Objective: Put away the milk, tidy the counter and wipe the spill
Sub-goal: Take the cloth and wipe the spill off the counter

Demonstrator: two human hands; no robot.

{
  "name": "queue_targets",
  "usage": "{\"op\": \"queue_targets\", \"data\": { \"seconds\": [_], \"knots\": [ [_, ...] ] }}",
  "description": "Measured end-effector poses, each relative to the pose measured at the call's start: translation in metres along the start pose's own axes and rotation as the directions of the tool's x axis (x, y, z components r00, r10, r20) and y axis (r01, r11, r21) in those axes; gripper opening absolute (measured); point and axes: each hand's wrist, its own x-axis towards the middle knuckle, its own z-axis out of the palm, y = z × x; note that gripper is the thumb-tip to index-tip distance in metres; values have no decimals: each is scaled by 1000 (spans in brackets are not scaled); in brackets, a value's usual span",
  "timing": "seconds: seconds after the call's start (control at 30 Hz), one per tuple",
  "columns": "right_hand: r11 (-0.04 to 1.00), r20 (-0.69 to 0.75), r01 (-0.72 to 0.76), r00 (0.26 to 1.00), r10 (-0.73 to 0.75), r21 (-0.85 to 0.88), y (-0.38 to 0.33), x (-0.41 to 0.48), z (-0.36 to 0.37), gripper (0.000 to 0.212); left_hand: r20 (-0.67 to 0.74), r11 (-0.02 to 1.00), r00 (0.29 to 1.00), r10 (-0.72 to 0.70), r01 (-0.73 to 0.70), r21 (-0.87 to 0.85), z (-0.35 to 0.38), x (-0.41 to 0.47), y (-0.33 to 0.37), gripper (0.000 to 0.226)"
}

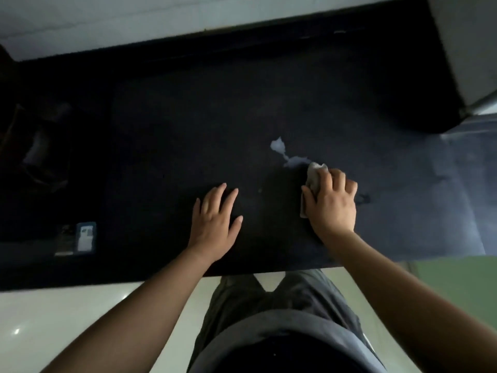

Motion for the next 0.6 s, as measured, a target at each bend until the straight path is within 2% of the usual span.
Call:
{"op": "queue_targets", "data": {
  "seconds": [0.1, 0.23, 0.33, 0.43, 0.53, 0.6],
  "knots": [
    [987, -69, -161, 984, 162, 25, -18, 2, 3, 57, -27, 994, 994, 106, -105, 35, -7, 27, -18, 60],
    [974, -168, -218, 960, 225, 56, -32, -32, 20, 49, -25, 971, 976, 218, -214, 107, -22, 67, -38, 63],
    [964, -250, -265, 933, 261, 18, -34, -48, 30, 44, -8, 951, 956, 294, -292, 104, -27, 97, -47, 62],
    [914, -290, -401, 869, 400, 61, -30, -34, 31, 43, -90, 937, 933, 348, -347, 27, -23, 108, -52, 59],
    [840, -358, -519, 763, 538, 155, -29, -2, 25, 42, -158, 937, 927, 339, -348, -30, -20, 110, -55, 55],
    [820, -353, -544, 743, 569, 177, -33, 20, 21, 42, -156, 938, 928, 338, -346, -28, -19, 111, -55, 54]
  ]
}}
